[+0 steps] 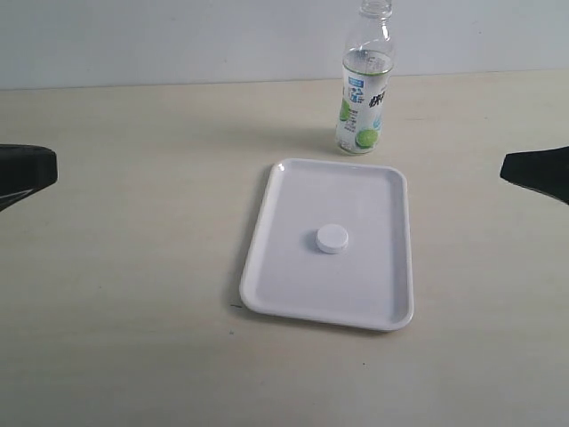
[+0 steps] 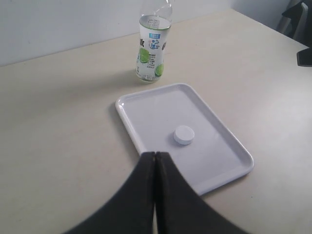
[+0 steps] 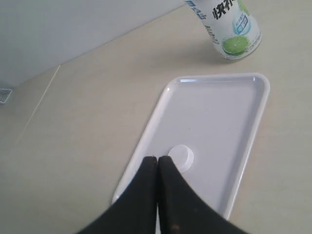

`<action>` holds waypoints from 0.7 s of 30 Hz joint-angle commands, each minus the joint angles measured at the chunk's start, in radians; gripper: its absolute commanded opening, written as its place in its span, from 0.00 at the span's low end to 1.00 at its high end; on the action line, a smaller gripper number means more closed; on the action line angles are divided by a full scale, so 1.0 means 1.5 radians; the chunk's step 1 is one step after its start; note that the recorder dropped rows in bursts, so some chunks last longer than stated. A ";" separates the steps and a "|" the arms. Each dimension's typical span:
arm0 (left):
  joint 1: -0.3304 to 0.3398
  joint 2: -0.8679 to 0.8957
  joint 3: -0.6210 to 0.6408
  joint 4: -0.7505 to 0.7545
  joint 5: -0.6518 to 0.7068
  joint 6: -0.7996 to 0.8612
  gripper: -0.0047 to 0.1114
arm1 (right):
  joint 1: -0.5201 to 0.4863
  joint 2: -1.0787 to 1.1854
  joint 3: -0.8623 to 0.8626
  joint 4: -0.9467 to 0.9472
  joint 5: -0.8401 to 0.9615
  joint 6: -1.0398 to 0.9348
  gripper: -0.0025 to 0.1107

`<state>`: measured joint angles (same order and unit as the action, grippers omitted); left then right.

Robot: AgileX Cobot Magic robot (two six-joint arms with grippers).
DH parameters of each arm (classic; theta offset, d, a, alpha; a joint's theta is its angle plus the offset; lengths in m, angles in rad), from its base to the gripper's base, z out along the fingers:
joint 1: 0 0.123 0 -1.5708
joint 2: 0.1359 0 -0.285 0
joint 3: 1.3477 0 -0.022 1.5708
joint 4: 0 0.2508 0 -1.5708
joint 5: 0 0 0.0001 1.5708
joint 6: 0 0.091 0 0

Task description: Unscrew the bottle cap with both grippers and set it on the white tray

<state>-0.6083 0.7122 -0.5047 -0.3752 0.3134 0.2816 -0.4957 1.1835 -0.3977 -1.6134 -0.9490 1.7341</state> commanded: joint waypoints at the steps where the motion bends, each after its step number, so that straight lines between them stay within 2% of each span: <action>1: 0.000 -0.001 0.002 -0.001 -0.001 -0.001 0.04 | -0.002 -0.007 0.001 0.008 0.018 -0.027 0.02; 4: 0.000 -0.001 0.002 -0.001 -0.001 -0.001 0.04 | -0.002 -0.049 0.001 0.010 0.053 -0.026 0.02; 7: 0.000 -0.001 0.002 0.001 -0.001 -0.001 0.04 | 0.001 -0.129 0.001 0.013 0.141 -0.026 0.02; 9: 0.000 -0.001 0.002 0.001 -0.001 -0.001 0.04 | 0.024 -0.185 0.001 0.023 0.246 -0.023 0.02; 13: 0.000 -0.001 0.002 0.001 -0.001 -0.001 0.04 | 0.112 -0.295 0.003 0.047 0.502 -0.019 0.02; 15: 0.000 -0.001 0.002 0.001 -0.001 -0.001 0.04 | 0.149 -0.345 0.006 0.047 0.579 -0.019 0.02; 21: 0.000 -0.001 0.002 0.001 -0.001 -0.001 0.04 | 0.206 -0.480 0.065 0.044 0.619 -0.051 0.02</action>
<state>-0.6083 0.7122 -0.5047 -0.3752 0.3134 0.2816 -0.2117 0.5426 -0.3446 -1.5549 -0.0494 1.6833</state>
